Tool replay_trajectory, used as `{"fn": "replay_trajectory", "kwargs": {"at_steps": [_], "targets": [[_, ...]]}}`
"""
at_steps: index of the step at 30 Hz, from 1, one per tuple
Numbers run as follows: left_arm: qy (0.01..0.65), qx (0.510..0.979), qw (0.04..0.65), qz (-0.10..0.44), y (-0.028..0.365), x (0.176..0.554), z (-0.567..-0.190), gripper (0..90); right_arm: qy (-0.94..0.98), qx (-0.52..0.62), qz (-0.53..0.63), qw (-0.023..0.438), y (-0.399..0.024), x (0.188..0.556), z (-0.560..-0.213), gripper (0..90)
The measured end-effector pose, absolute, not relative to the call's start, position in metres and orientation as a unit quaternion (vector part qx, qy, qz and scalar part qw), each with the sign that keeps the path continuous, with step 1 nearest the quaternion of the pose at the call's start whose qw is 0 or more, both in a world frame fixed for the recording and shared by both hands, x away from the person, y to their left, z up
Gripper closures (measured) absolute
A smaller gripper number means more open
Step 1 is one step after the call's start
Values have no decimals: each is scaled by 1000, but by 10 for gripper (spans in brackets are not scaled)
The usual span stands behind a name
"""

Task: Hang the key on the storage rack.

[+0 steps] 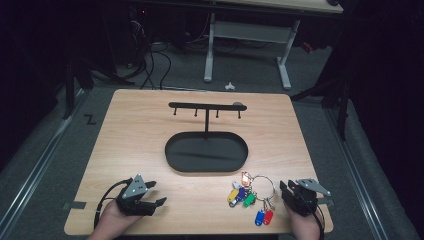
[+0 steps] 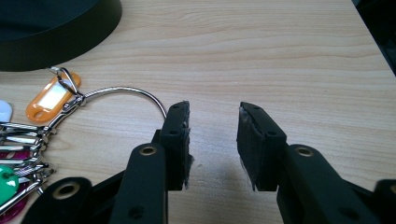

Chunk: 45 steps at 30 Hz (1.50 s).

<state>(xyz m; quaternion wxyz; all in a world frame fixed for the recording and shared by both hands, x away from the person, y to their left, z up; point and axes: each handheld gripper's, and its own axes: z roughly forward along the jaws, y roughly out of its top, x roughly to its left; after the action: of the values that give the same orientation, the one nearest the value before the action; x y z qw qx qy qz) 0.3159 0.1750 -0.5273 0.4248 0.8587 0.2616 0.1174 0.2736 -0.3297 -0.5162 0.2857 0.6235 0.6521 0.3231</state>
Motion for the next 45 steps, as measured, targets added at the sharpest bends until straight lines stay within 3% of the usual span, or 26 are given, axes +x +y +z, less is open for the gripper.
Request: {"fn": "replay_trajectory", "kwargs": {"at_steps": [21,32,45], "targets": [[264,854,431,119,177,316,-525,310,672,597,342,274,-323,273,-513,640],[260,857,428,121,175,315,-527,310,682,586,341,276,-320,272,-512,556],[258,854,432,129,174,315,-526,307,687,574,352,272,-316,270,-511,536]]}}
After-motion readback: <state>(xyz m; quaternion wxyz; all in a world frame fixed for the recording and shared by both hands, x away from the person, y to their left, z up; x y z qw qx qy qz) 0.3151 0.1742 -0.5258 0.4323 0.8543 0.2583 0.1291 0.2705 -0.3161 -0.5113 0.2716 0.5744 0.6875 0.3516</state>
